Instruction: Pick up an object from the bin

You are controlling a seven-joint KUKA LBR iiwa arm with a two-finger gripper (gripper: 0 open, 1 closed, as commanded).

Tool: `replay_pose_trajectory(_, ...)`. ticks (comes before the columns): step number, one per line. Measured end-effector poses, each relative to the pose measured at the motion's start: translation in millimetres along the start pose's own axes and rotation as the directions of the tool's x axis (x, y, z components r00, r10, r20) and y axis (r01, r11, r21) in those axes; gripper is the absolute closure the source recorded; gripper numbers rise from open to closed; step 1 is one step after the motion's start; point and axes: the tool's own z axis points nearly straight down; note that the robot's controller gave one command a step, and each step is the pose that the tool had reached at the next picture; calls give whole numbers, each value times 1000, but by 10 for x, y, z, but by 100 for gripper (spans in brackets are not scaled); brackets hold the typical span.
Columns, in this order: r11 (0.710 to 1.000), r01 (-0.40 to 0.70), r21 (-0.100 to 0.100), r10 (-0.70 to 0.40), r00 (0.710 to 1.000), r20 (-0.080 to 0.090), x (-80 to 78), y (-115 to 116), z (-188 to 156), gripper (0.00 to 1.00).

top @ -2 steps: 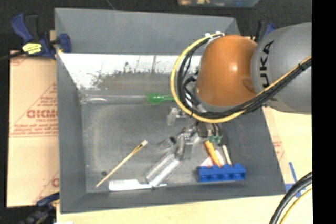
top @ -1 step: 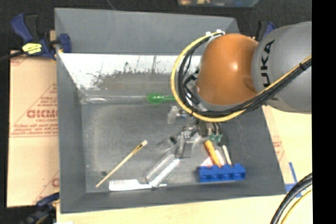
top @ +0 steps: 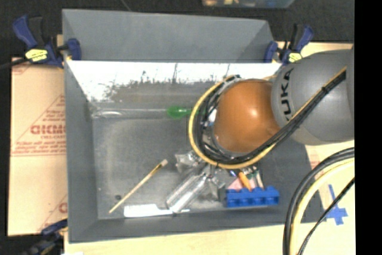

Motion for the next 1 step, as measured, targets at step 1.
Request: replay_pose_trajectory(1, 975, -224, 1, 224, 975, 3, 183, 83, 248, 0)
